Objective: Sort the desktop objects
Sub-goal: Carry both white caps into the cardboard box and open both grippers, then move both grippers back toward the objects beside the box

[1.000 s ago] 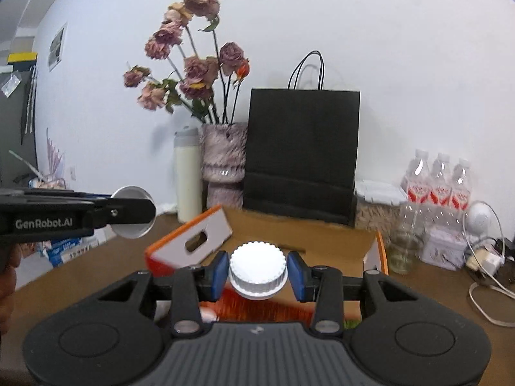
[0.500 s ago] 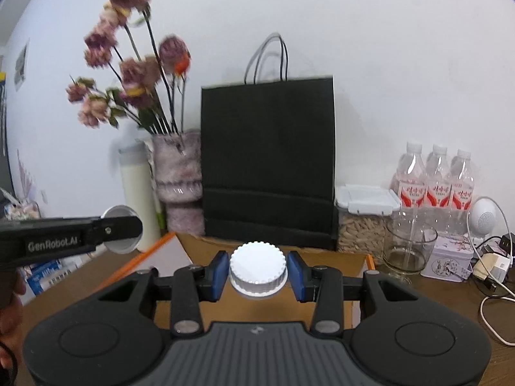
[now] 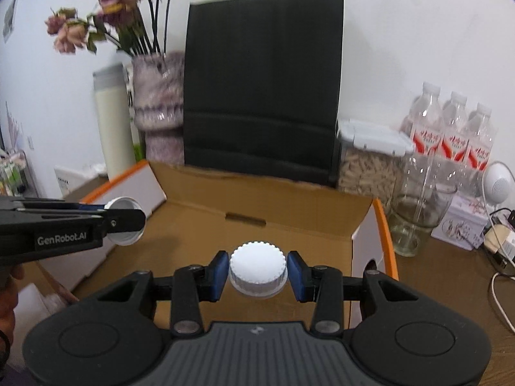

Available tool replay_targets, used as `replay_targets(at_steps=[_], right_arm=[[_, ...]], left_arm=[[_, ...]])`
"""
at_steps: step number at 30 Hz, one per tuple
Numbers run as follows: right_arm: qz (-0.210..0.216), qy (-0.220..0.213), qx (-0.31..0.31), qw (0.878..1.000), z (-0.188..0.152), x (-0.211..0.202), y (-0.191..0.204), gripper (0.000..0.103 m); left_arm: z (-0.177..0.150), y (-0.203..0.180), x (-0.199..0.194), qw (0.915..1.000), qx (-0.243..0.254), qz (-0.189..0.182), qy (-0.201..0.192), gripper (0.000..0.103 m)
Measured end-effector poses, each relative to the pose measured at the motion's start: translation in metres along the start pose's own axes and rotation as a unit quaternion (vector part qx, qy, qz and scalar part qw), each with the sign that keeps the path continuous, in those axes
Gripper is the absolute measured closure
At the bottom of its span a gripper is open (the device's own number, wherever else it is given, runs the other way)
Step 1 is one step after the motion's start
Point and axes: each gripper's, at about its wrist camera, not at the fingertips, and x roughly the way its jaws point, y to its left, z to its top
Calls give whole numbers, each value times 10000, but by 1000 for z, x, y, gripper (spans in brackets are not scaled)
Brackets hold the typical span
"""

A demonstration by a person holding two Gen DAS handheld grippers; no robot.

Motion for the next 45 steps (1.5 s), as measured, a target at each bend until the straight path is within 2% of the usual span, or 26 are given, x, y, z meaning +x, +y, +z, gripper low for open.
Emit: replay_targets(at_steps=[12,13,14,15,16,17,18,20,22,26,45], right_arm=[[-15,367,-64,9993,-8,13,4,64],[-15,393,-55,9992,-8,13,3,64],[-21,407,-39,9992,-8,14,3,64],[-23,424,-22,9991,-8,14,2,58],[-30,439,1,9990,-8,14,2,52],[-40,435,24,9990,-7,14,1,35],[-50,417,40,9991,-7,12,1,21],[-44,370,52,9993,-5,10,1,11],[-55,385,54,9992,-3,8,1,0],[-79,373,52,9993,-1,4,1,0],[-69,88,18,9999,7,-15,1,0]], left_arm=[[-12,-3,15,9990,141,216,353,87],[-12,-4,15,9989,157,248,367,82],[-12,-4,16,9988,164,257,373,71],[-12,-4,15,9989,146,267,369,63],[-12,-4,14,9989,143,293,340,48],[-11,-5,13,9989,160,324,310,39],[-11,-6,11,9988,184,371,273,35],[-9,-7,8,9988,192,405,207,10],[-8,-8,4,9987,190,468,82,0],[-5,-15,-3,9977,328,586,-78,0],[3,-20,-27,9972,332,532,-407,0]])
